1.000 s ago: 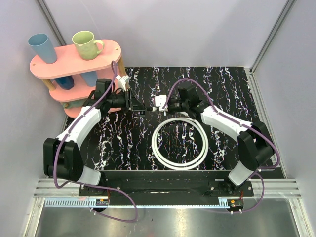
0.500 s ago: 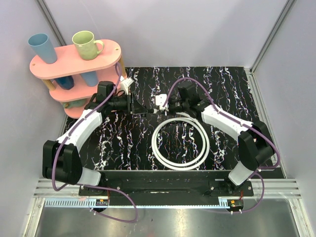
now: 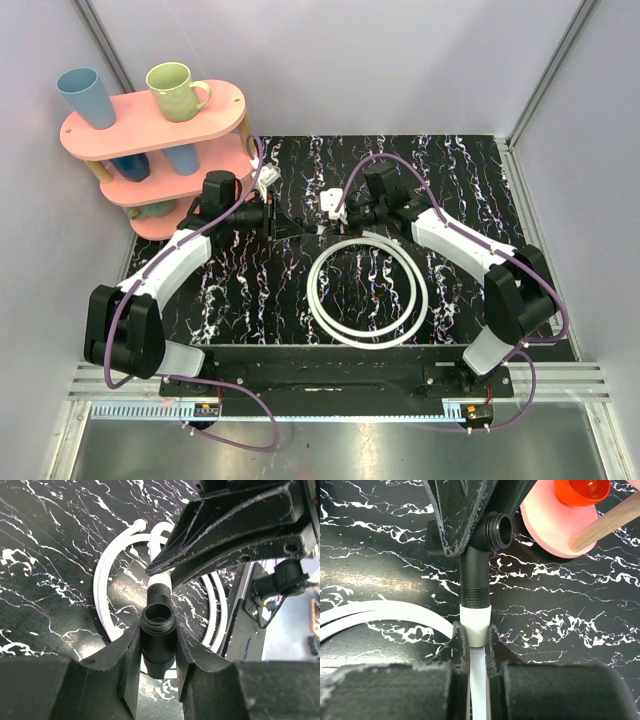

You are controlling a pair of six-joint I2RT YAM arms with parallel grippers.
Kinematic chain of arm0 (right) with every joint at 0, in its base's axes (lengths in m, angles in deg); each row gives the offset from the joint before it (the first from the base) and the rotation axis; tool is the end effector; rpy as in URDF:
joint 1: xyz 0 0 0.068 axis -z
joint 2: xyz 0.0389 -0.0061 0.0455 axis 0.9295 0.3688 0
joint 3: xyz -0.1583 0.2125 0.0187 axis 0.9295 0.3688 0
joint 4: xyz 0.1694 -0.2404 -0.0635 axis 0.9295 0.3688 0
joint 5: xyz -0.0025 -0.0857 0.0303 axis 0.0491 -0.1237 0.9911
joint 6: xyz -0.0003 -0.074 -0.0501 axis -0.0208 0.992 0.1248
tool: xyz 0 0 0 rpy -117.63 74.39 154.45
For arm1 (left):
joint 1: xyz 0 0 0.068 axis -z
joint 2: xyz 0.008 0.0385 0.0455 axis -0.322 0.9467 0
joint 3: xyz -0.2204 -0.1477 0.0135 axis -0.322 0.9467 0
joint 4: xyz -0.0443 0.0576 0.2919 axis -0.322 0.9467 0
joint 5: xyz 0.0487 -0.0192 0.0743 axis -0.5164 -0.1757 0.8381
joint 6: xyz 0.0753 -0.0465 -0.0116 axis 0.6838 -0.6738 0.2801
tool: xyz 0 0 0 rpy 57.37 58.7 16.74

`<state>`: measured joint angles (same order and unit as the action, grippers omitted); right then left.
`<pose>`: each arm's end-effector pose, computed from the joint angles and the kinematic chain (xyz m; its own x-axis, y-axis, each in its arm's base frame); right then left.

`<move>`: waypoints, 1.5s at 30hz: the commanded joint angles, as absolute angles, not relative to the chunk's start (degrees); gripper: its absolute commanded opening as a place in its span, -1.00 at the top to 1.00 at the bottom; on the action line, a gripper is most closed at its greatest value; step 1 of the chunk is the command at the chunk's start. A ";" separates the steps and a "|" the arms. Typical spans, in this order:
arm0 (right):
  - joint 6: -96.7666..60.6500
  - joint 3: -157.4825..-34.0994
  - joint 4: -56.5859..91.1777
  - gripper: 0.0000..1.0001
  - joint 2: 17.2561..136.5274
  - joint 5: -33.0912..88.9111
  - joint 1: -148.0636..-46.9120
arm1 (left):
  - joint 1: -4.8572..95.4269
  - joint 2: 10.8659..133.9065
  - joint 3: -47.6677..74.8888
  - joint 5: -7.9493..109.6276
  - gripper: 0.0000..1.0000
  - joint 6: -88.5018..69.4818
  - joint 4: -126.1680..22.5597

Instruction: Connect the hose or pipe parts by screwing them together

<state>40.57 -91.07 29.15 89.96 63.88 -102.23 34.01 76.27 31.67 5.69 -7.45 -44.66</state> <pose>0.3285 0.2867 0.2347 0.3833 -0.4281 -0.8184 -0.9178 -0.0769 -0.3896 0.3326 -0.1568 0.2369 -0.6156 0.0654 -0.7854 0.7343 0.4094 -0.5415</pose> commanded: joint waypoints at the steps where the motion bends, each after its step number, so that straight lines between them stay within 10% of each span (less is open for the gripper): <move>1: 39.91 -95.65 23.20 1.00 87.75 75.55 -103.43 | 36.71 76.78 30.07 -2.33 1.00 3.09 -44.96; 45: 38.14 -113.14 37.70 1.00 103.82 90.76 -99.03 | 42.52 80.56 25.49 -3.74 1.00 50.04 -33.80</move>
<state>39.61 -104.95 46.85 103.51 78.03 -97.51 37.83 79.72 27.02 3.70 42.63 -32.97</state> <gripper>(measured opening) 0.082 0.322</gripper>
